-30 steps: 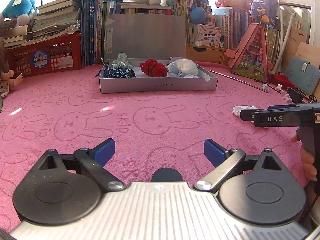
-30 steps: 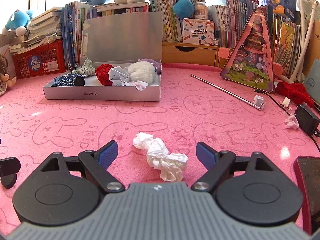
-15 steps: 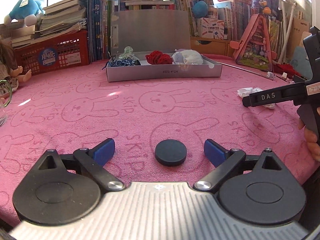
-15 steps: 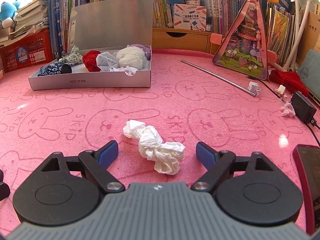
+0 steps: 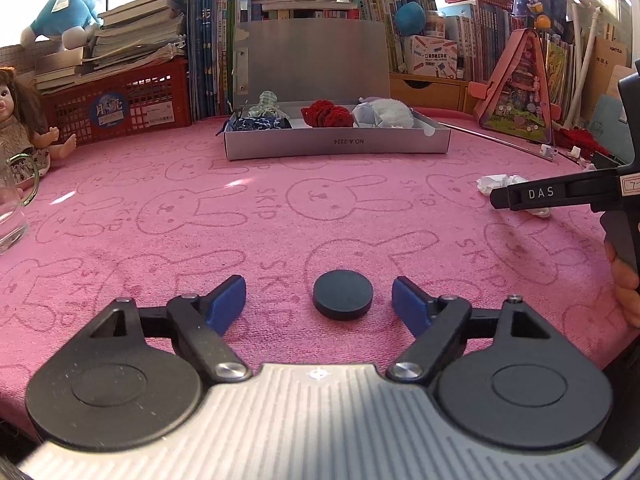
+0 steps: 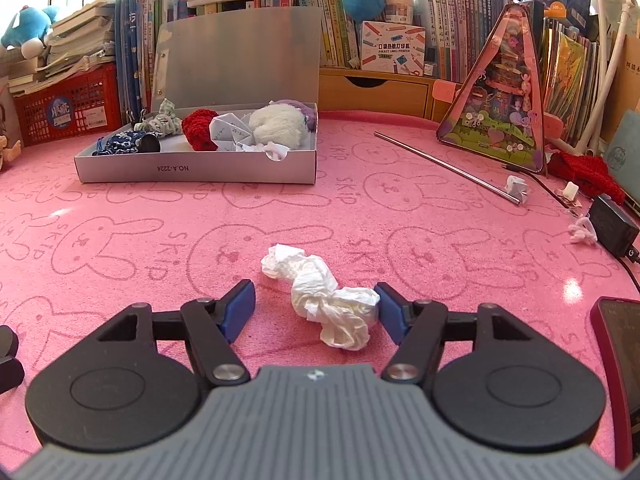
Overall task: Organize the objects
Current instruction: 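Move the right tool to the crumpled white tissue and grasp it, then carry the white tissue with the right tool over the box and lower it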
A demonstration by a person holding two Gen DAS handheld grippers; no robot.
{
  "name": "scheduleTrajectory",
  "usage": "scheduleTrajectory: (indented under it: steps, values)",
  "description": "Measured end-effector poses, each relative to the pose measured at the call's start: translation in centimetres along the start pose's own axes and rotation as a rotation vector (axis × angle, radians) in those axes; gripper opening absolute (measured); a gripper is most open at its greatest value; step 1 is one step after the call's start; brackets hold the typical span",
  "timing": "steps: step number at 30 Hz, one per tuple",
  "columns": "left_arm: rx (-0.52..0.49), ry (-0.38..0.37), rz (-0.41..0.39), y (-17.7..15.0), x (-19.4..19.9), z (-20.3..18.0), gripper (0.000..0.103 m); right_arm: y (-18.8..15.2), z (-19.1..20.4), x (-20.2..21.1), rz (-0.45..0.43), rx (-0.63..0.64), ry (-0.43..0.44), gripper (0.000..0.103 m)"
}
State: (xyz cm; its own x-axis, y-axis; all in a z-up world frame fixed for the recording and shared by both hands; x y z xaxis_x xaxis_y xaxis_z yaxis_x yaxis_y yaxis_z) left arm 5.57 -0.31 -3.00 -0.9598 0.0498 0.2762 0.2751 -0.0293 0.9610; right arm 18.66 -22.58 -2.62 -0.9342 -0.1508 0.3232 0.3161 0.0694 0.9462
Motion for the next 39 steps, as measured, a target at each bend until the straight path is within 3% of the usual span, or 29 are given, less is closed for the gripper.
scheduleTrajectory:
  steps: [5,11,14,15,23,39]
  values:
    - [-0.008,-0.001,0.003,0.2,0.7,0.1,0.054,0.3,0.1,0.7,-0.044,-0.007,0.034,0.065]
    - [-0.020,-0.026,-0.001,0.2,1.0,-0.5,0.037,0.2,0.1,0.8,-0.046,-0.005,0.026,0.057]
    - [-0.018,-0.033,-0.006,0.3,0.9,-0.5,0.037,0.2,-0.1,0.8,-0.044,-0.015,0.025,0.053]
    - [-0.017,-0.035,-0.009,0.4,0.8,-0.5,0.037,0.2,-0.2,0.8,-0.040,-0.024,0.028,0.048]
    - [-0.030,-0.030,-0.042,1.9,-0.2,-0.8,0.037,0.4,-1.2,0.7,0.012,-0.177,0.115,0.048]
    - [-0.067,0.008,-0.018,1.5,-3.5,-1.0,0.038,0.0,-0.4,0.3,0.024,-0.144,0.096,0.050]
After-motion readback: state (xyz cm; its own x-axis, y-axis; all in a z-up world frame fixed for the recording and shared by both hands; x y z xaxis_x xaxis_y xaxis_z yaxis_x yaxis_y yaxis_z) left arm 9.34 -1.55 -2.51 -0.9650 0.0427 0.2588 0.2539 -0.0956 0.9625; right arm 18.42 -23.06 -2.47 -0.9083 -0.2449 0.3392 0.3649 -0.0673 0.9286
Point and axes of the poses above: each gripper's, at about its wrist camera, not at the fingertips, and x roughly against the way its jaws point, z to its left, y to its top, the point moved 6 cm from there along -x, roughly the way its jaws point, and after that the axes turned 15 degrees about -z, right-handed, at the moved point
